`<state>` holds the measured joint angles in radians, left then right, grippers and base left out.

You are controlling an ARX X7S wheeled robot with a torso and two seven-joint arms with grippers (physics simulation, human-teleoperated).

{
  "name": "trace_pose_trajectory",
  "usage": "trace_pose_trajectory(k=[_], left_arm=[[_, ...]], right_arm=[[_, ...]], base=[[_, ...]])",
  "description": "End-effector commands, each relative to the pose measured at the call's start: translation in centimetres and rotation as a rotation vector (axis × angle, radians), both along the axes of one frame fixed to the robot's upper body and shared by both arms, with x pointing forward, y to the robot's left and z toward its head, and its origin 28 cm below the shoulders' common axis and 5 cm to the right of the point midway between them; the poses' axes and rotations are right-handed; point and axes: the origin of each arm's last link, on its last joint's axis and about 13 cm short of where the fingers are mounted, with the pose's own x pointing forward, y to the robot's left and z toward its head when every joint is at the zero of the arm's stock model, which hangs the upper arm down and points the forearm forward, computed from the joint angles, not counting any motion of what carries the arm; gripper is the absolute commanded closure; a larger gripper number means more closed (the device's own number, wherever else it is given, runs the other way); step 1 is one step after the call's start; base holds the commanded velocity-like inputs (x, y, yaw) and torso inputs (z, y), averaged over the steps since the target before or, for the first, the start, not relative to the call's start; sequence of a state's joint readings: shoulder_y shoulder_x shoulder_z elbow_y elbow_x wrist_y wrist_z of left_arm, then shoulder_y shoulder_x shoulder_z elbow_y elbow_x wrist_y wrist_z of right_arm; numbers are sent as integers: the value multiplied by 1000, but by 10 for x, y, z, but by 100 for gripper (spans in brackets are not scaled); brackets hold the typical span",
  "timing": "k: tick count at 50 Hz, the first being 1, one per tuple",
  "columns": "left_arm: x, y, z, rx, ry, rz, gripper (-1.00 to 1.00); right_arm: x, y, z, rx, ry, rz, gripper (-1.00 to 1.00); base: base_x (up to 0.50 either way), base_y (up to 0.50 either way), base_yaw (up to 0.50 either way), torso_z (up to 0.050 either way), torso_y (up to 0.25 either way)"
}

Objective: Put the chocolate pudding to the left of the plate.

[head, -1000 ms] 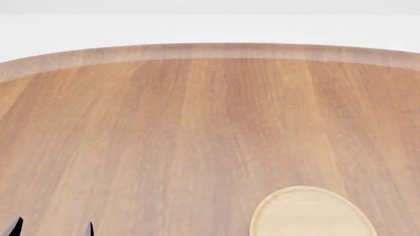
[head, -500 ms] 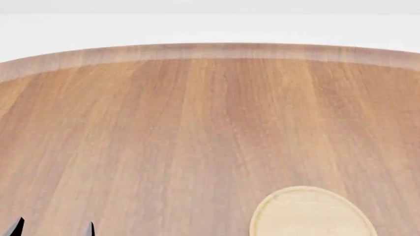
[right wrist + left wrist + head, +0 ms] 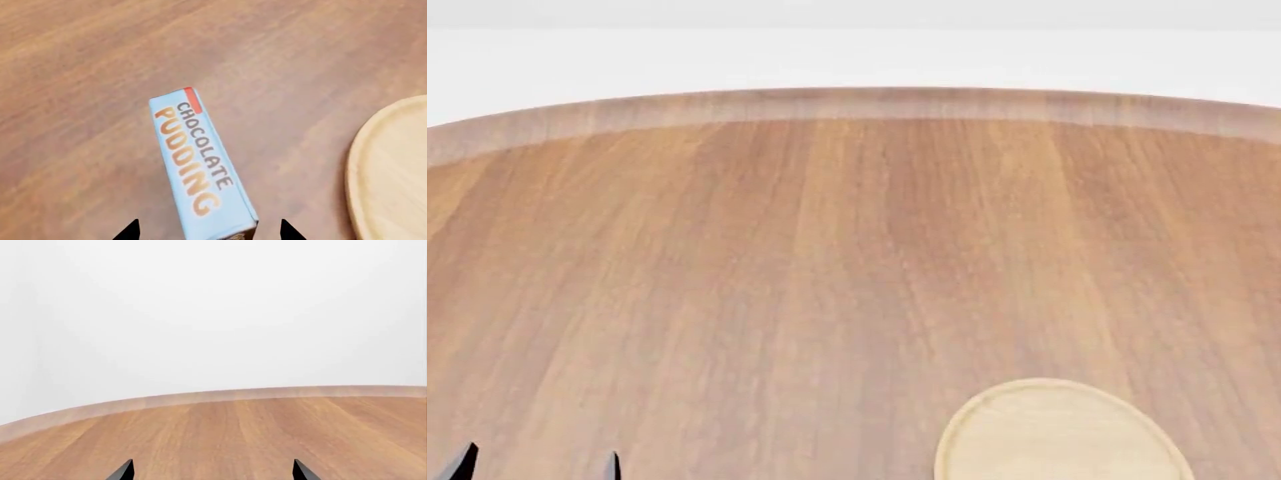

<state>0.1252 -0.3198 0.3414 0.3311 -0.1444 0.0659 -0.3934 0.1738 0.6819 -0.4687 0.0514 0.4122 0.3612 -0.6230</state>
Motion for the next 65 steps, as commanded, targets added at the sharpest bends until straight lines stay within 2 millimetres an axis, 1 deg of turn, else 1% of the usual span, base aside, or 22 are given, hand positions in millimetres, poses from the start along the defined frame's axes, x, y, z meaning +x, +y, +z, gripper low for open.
trace_pose_trajectory(k=[1,12,18,27,28,46,53,54,57,58,62,65], left_arm=[[0,0,1,0,0,-1,-100],[0,0,0,-1,-1,-4,-100],[0,0,0,-2,-2,-2,-100],[0,0,-1,-3,-1,-3,-100],[0,0,0,-4,0,-3,-100],[0,0,0,-3,-1,-3,-100],[0,0,0,-3,0,-3,-100],[0,0,0,-2,1,-3,-100],[0,0,0,-2,1,-3,-100],[0,0,0,-1,0,-3,-100],[0,0,-1,0,0,-2,-100],[0,0,0,-1,1,-2,-100]], right_arm=[[2,1,-1,-2,3,1,-100],[6,3,2,-9,-7,9,-100],[12,6,0,-5,-12,12,-100],[10,7,-3,17,-2,17,-100],[9,7,-2,20,-6,19,100],[8,6,-6,17,-21,13,100],[10,7,3,17,-48,20,100],[11,7,7,18,-60,17,100],[11,7,7,18,-60,17,100],[13,7,12,19,-76,18,100],[18,7,15,16,-90,10,100],[22,8,21,21,-103,6,100]], base=[[0,0,0,0,0],[0,0,0,0,0],[0,0,0,0,0],[0,0,0,0,0],[0,0,0,0,0],[0,0,0,0,0],[0,0,0,0,0],[0,0,0,0,0],[0,0,0,0,0],[0,0,0,0,0],[0,0,0,0,0],[0,0,0,0,0]])
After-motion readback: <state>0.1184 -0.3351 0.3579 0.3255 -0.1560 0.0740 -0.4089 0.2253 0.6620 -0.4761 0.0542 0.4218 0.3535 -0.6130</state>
